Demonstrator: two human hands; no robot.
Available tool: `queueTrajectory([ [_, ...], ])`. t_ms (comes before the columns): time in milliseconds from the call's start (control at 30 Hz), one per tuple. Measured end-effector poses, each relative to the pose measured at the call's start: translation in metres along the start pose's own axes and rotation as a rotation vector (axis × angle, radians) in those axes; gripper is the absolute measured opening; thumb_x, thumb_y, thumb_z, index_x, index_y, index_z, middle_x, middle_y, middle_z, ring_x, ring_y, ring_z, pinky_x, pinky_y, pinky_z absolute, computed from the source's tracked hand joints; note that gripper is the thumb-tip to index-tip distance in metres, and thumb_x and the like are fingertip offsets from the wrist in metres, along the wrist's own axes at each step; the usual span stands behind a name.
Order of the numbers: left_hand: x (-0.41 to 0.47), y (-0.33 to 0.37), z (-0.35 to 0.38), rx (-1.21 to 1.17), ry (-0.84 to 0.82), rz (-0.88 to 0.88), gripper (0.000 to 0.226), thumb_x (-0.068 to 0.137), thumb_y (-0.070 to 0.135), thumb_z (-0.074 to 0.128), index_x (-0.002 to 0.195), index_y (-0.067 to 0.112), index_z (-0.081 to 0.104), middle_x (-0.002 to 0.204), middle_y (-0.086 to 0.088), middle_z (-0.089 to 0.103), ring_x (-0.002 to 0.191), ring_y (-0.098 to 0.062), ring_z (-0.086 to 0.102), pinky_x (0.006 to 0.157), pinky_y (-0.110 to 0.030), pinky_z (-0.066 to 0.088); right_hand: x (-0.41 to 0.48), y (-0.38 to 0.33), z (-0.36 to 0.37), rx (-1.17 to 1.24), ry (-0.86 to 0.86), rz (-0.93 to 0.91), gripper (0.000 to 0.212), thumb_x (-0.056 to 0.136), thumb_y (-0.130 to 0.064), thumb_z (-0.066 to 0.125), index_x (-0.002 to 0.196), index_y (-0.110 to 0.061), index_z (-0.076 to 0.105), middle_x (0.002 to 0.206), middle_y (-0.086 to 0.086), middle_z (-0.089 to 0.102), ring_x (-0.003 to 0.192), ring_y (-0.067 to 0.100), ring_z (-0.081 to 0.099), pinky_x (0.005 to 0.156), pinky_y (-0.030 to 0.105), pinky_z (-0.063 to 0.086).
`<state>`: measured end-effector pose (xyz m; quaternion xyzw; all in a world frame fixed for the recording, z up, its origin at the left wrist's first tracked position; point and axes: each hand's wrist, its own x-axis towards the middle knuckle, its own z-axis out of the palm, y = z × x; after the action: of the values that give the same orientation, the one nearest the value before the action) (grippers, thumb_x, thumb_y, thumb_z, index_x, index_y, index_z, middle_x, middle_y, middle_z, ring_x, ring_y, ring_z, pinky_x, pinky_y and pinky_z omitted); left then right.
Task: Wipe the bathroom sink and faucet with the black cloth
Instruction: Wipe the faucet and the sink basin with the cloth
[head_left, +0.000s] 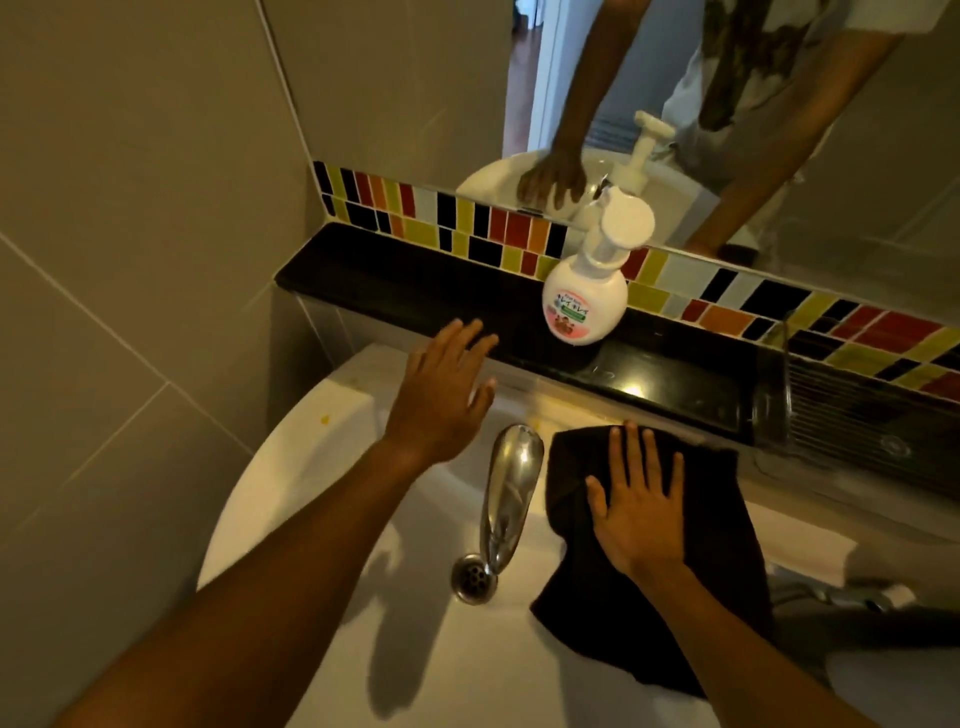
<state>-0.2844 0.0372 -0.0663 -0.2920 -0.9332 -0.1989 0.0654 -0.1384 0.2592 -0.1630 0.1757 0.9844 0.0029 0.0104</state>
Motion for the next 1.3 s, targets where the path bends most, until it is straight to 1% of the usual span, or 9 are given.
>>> queueTrajectory([
  [167,0.046,-0.012,0.019,0.16,-0.082,0.02,0.066,0.092,0.059,0.015,0.148,0.024,0.022,0.159,-0.004,0.019,0.147,-0.026,0.005,0.118,-0.045,0.001,-0.018,0.006,0.002,0.019,0.035,-0.002,0.066,0.096,-0.053,0.014,0.15,-0.016,0.018,0.158,0.008,0.016,0.147,0.027,0.009,0.117,0.049,0.01],
  [367,0.064,-0.009,0.031,0.114,-0.038,-0.066,0.065,0.092,0.061,0.028,0.148,0.027,0.024,0.159,0.0,0.018,0.147,-0.027,0.003,0.117,-0.047,-0.002,-0.021,0.012,0.002,-0.031,0.04,0.06,0.06,0.098,-0.045,0.011,0.151,-0.018,0.009,0.16,0.004,0.008,0.148,0.023,0.003,0.118,0.048,0.007],
  [500,0.064,-0.013,0.036,0.101,-0.011,-0.055,0.066,0.092,0.062,0.026,0.148,0.027,0.024,0.159,-0.002,0.019,0.147,-0.028,0.003,0.117,-0.049,-0.001,0.007,-0.005,-0.002,-0.027,-0.01,-0.172,0.057,0.098,-0.039,0.013,0.151,-0.016,0.014,0.16,0.005,0.016,0.148,0.021,0.007,0.118,0.049,0.011],
  [633,0.065,-0.014,0.033,0.085,-0.03,-0.06,0.067,0.092,0.063,0.026,0.148,0.027,0.023,0.159,-0.002,0.017,0.147,-0.027,0.002,0.117,-0.049,-0.002,-0.011,0.0,-0.001,0.017,-0.062,-0.208,0.057,0.099,-0.046,0.009,0.15,-0.022,0.014,0.16,0.0,0.013,0.148,0.02,0.001,0.118,0.047,0.005],
  [800,0.065,-0.013,0.032,0.08,-0.047,-0.062,0.068,0.091,0.063,0.027,0.149,0.028,0.021,0.16,-0.001,0.013,0.147,-0.025,-0.002,0.116,-0.048,-0.004,-0.052,0.013,0.001,0.134,-0.108,-0.155,0.062,0.097,-0.054,0.008,0.152,-0.025,0.008,0.16,-0.005,0.004,0.148,0.016,0.002,0.119,0.037,-0.003],
  [933,0.065,-0.011,0.03,0.089,-0.057,-0.071,0.067,0.091,0.062,0.028,0.149,0.028,0.02,0.161,-0.002,0.008,0.147,-0.024,-0.007,0.116,-0.048,-0.005,-0.031,-0.01,0.001,0.095,-0.082,-0.181,0.072,0.095,-0.061,0.007,0.152,-0.018,0.009,0.161,0.002,0.002,0.148,0.022,-0.003,0.119,0.044,0.002],
  [1067,0.067,-0.011,0.03,0.089,-0.094,-0.088,0.068,0.091,0.063,0.027,0.149,0.029,0.017,0.161,-0.002,0.006,0.147,-0.024,-0.01,0.116,-0.047,-0.006,0.002,-0.022,-0.002,0.047,-0.059,-0.169,0.068,0.095,-0.057,0.004,0.152,-0.019,-0.004,0.16,0.007,-0.012,0.146,0.022,-0.016,0.118,0.044,-0.007],
  [1167,0.069,-0.012,0.028,0.102,-0.135,-0.104,0.069,0.09,0.064,0.026,0.149,0.031,0.013,0.161,-0.001,0.002,0.146,-0.024,-0.013,0.116,-0.047,-0.008,0.001,-0.028,-0.001,0.08,-0.052,-0.059,0.067,0.097,-0.052,0.005,0.151,-0.014,-0.003,0.159,0.01,-0.011,0.147,0.024,-0.014,0.119,0.045,-0.006],
  [1300,0.068,-0.012,0.027,0.095,-0.139,-0.104,0.069,0.09,0.064,0.025,0.149,0.032,0.012,0.161,-0.001,0.002,0.146,-0.024,-0.013,0.117,-0.047,-0.008,-0.035,0.0,-0.001,0.223,-0.114,-0.149,0.067,0.097,-0.054,0.013,0.152,-0.018,-0.004,0.16,0.001,-0.01,0.147,0.015,-0.011,0.121,0.038,-0.004],
])
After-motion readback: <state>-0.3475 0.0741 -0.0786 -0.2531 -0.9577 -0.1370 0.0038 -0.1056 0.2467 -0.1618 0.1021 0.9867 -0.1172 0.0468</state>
